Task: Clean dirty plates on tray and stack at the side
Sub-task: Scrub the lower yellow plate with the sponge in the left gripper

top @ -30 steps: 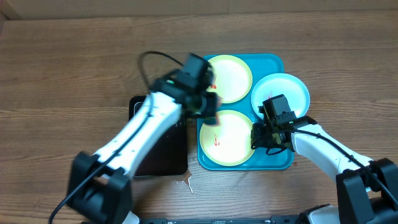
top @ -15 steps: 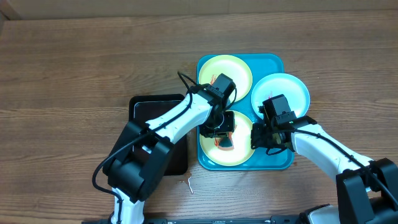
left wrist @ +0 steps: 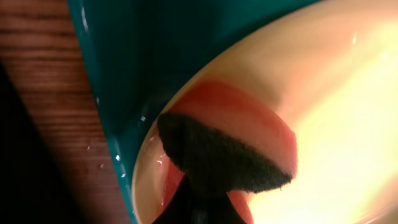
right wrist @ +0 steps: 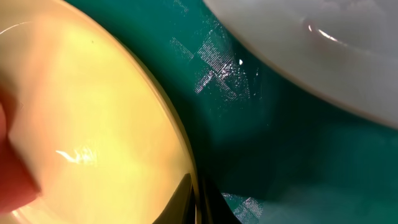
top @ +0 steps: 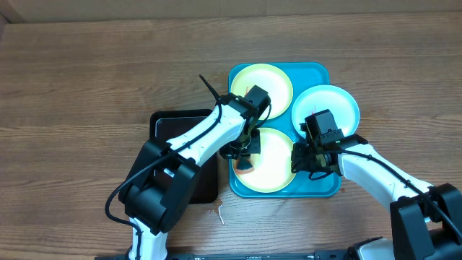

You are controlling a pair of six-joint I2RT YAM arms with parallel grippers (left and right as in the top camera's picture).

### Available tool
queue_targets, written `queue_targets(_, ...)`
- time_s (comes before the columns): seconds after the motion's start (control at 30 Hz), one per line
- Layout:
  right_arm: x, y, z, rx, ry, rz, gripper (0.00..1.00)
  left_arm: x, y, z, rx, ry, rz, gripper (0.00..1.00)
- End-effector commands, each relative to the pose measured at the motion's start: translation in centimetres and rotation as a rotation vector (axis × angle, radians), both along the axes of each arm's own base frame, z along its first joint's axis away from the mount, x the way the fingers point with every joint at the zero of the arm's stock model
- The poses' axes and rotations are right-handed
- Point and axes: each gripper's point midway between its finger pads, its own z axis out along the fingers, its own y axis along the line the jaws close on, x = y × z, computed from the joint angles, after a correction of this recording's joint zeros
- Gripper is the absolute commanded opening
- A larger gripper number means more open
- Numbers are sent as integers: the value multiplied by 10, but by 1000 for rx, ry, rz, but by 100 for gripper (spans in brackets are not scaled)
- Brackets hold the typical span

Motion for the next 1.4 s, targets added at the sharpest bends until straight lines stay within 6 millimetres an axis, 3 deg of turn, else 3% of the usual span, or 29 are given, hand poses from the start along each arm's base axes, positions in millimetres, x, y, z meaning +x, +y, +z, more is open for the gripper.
queue_targets(0.0, -8, -9, -12, -58, 39, -7, 4, 15, -15, 4, -63, -51, -51, 4)
queue_targets(0.13, -9, -10, -12, -59, 44, -7, 4, 10, -58, 7, -258, -20, -82, 4)
queue_targets(0.23, -9, -10, -12, -60, 45, -7, 4, -2, -82, -2, -344, 35, -115, 4)
queue_targets(0.37, -10, -10, -12, -61, 49, -7, 4, -21, -97, -13, -439, 169, -117, 4)
queue_targets(0.53, -11, -10, -12, -62, 51, -7, 4, -15, -73, -10, -387, 188, -53, 4)
queue_targets(0.83, -10, -10, -12, -61, 48, -7, 4, -1, 8, -6, 68, 89, -30, 4)
queue_targets(1.0, -10, -10, -12, -61, 48, -7, 4, 10, 20, -4, 146, 29, -38, 4)
queue_targets(1.17, -10, -10, -12, -61, 48, -7, 4, 13, -8, -5, 6, 25, -101, 4)
queue_targets(1.37, -10, -10, -12, -61, 49, -7, 4, 2, -85, 10, -387, 64, -238, 4)
